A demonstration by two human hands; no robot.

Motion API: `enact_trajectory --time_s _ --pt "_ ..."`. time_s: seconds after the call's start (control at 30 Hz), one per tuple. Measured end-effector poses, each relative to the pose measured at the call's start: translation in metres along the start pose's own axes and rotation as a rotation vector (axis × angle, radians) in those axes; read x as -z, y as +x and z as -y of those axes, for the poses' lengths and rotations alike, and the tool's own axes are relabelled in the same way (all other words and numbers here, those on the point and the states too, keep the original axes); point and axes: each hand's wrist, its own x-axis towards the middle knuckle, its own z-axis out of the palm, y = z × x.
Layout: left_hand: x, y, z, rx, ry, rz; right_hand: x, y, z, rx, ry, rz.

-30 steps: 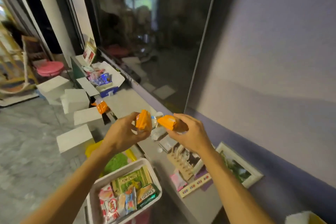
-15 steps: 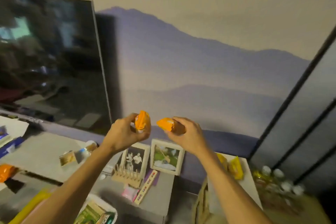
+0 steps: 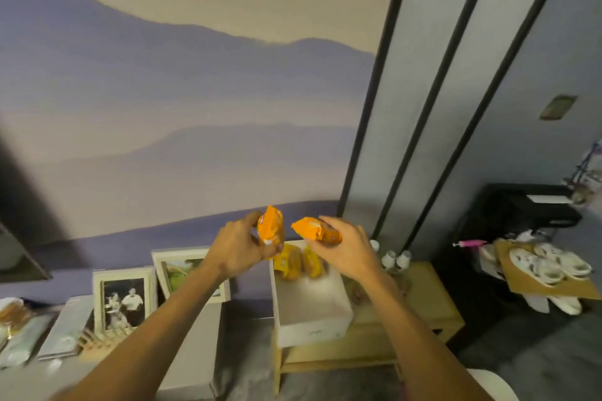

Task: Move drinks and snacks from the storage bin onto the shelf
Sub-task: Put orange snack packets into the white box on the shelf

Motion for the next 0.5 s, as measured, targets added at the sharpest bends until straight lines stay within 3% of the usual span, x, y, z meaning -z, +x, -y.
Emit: enact_trajectory --time_s 0.23,0.5 --pt "-0.106 0.047 0.000 0.167 0.006 0.098 -0.011 0.017 -0.099 -0.094 -0.038 0.103" --pt "-0.202 0.079 0.075 0.299 0.218 0.271 -0.123 0.017 -0.214 -0.134 -0.267 0.193"
